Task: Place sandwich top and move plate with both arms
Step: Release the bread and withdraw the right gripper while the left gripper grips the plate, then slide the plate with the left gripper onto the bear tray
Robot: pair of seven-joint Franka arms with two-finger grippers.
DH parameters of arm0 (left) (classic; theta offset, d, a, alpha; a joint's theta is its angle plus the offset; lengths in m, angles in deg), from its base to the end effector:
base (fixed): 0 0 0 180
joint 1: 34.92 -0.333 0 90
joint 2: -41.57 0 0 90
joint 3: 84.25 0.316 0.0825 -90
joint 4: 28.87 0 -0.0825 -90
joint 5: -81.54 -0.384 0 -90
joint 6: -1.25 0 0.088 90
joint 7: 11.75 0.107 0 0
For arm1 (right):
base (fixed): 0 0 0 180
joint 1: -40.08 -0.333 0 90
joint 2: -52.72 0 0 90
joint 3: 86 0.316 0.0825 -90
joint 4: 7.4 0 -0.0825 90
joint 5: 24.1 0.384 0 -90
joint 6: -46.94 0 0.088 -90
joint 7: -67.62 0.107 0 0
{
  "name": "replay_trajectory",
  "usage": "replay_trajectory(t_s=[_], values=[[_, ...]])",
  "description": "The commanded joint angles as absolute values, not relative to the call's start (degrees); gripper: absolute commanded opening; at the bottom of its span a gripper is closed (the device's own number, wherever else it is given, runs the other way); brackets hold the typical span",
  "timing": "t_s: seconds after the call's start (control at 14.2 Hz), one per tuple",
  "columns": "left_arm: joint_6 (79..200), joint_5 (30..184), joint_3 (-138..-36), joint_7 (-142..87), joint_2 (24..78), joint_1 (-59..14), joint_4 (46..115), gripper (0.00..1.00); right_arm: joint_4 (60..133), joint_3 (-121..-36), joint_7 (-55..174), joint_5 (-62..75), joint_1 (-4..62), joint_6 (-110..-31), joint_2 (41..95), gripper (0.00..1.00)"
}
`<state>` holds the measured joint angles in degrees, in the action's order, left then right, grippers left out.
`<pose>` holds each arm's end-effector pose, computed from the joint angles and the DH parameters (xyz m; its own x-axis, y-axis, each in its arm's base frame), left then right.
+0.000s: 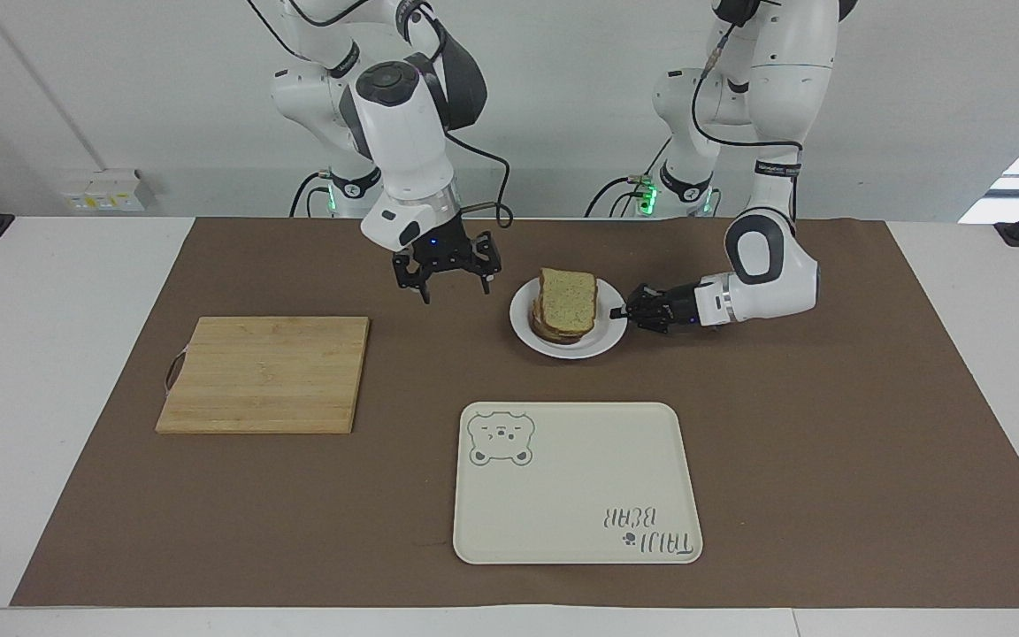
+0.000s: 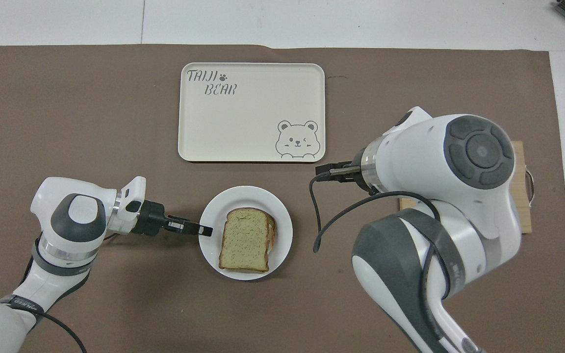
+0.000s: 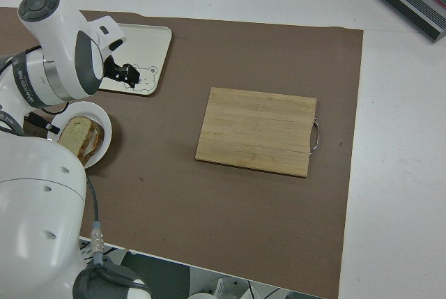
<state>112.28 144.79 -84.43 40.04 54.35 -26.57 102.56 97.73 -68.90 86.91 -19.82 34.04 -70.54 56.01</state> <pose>0.4730 -0.1326 0.2440 0.9539 -0.3002 0.0006 -0.1614 -0.5113 0.8441 0.5461 0.2342 0.5106 0.9923 0.0278 0.1203 0.0441 -0.9899 -0.1350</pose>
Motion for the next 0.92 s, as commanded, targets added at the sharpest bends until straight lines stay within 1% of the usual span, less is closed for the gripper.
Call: replay_trajectory(t_s=[0.0, 0.21, 0.28, 0.42, 0.56, 0.85], values=[[112.9, 146.3, -83.7, 39.1, 53.0, -25.9, 104.2, 0.0, 97.5, -68.4, 87.1, -21.1, 36.3, -68.6, 54.4, 1.0], [110.9, 146.5, -83.7, 37.9, 53.1, -26.5, 103.5, 0.0, 95.1, -68.7, 87.1, -21.2, 37.1, -66.6, 54.2, 1.0], [109.5, 146.7, -83.7, 37.3, 53.1, -26.9, 103.1, 0.0, 94.1, -68.8, 87.0, -21.3, 38.1, -64.9, 53.7, 1.0], [107.5, 146.8, -83.6, 36.6, 53.3, -27.7, 101.9, 0.0, 91.9, -69.0, 86.7, -21.5, 40.7, -58.6, 52.2, 1.0], [106.5, 146.8, -83.6, 35.5, 53.3, -28.3, 101.1, 0.0, 91.3, -69.2, 86.5, -21.5, 42.6, -54.2, 50.4, 1.0], [103.1, 146.7, -83.4, 29.4, 53.3, -29.5, 96.7, 0.0, 91.3, -77.9, 86.2, -21.6, 40.0, -49.5, 47.5, 1.0]])
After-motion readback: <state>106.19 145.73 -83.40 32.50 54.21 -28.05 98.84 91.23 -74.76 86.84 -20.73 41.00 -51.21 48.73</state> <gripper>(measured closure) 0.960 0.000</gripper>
